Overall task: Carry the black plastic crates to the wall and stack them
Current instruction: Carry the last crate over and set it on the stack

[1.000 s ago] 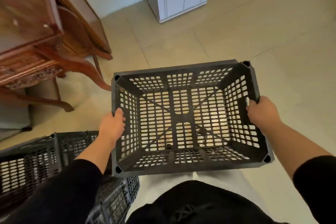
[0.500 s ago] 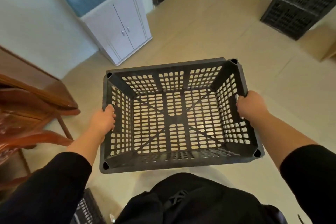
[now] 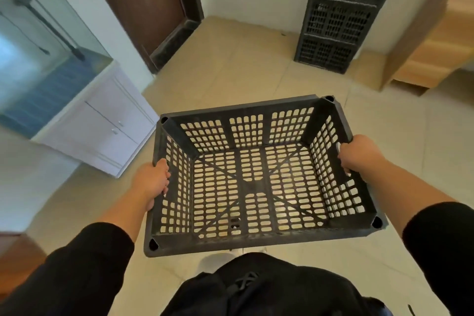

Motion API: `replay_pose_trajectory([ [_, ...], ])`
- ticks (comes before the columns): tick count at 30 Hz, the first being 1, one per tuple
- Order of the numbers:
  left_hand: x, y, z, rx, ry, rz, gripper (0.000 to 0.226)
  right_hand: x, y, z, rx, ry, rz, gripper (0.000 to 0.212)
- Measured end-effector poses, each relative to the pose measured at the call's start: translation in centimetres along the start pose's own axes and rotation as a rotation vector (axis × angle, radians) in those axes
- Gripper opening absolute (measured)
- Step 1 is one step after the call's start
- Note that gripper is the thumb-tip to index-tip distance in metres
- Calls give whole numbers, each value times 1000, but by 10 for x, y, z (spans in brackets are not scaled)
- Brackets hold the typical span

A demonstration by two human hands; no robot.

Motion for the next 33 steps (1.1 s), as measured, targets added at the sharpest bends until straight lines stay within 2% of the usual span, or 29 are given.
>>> replay_pose_trajectory([
  [7,172,-58,-53,-104,-154,-174,40,-17,45,-49,149,-180,-101,32],
  [16,350,-172,-74,-220,-299,-352,39,-12,114,-140,226,-353,-246,21],
  [23,479,-257,-65,-223,-385,-462,44,-8,194,-257,257,-325,-319,15],
  [33,662,-342,-82,-262,-417,-470,46,-61,305,-421,291,-263,-250,11],
])
Point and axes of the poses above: each hand's wrist, its own z-axis away from the middle knuckle, its own y-axis out of the back of the hand, x = y × z, the point moved 4 cm from there along -z, towards the middle knuckle, and after that the axes turned 12 degrees about y, right-handed, at the moved point
